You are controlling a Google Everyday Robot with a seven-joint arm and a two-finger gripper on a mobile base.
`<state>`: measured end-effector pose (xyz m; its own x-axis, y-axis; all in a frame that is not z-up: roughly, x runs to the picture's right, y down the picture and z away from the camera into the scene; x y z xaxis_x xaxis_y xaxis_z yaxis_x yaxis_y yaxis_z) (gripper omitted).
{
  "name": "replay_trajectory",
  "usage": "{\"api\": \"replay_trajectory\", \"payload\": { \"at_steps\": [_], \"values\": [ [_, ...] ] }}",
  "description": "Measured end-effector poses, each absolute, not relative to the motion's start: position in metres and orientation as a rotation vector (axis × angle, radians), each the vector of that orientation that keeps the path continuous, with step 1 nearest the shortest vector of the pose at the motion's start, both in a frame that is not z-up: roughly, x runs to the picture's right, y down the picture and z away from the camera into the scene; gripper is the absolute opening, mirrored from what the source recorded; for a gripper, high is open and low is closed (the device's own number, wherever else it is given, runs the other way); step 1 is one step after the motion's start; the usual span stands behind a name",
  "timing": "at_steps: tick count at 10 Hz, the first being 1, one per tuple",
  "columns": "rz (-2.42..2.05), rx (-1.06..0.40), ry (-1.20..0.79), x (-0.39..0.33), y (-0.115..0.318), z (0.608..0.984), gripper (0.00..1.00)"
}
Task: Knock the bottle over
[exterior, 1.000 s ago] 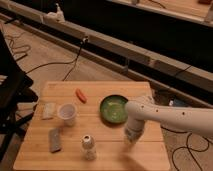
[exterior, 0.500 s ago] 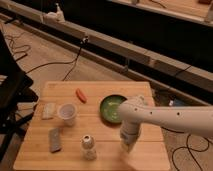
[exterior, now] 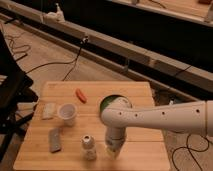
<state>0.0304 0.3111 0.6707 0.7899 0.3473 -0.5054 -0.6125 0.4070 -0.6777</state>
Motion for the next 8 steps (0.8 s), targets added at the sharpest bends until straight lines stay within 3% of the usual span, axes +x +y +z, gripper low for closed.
{"api": "replay_trajectory", "payload": {
  "at_steps": [4, 8],
  "values": [
    [0.537, -1.014, 0.185, -0.029, 0.309, 0.652, 0.0],
    [0.623, -0.98, 0.01, -0.055, 0.251, 0.665, 0.0]
  ]
}}
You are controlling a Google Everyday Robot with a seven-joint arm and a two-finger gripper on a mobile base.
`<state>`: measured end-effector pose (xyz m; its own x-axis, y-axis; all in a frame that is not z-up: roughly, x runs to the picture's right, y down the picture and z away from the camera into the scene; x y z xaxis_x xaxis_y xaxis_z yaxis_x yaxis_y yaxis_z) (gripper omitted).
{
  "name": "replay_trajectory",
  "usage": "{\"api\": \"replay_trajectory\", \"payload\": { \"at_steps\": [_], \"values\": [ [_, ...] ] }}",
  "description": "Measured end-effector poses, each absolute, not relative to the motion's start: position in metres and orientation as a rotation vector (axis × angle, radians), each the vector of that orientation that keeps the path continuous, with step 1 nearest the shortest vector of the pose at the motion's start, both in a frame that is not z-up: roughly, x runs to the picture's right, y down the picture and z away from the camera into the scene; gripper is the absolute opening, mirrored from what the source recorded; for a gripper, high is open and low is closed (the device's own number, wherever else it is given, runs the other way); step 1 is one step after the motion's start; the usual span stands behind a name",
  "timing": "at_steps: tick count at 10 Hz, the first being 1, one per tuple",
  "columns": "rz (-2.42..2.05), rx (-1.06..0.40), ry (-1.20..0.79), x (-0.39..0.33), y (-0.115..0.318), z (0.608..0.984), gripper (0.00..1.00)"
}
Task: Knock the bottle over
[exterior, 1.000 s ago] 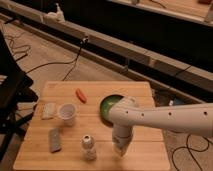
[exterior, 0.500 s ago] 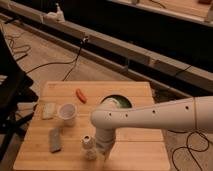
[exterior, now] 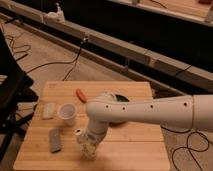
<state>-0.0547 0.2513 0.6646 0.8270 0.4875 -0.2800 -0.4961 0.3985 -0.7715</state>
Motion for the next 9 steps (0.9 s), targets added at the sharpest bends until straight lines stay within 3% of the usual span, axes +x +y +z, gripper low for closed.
{"api": "replay_trajectory", "payload": {
  "at_steps": [5, 9],
  "values": [
    [0.746, -0.893, -0.165, -0.045, 0.172, 0.689, 0.0],
    [0.949, -0.583, -0.067, 0.08, 0.107, 0.689, 0.0]
  ]
}}
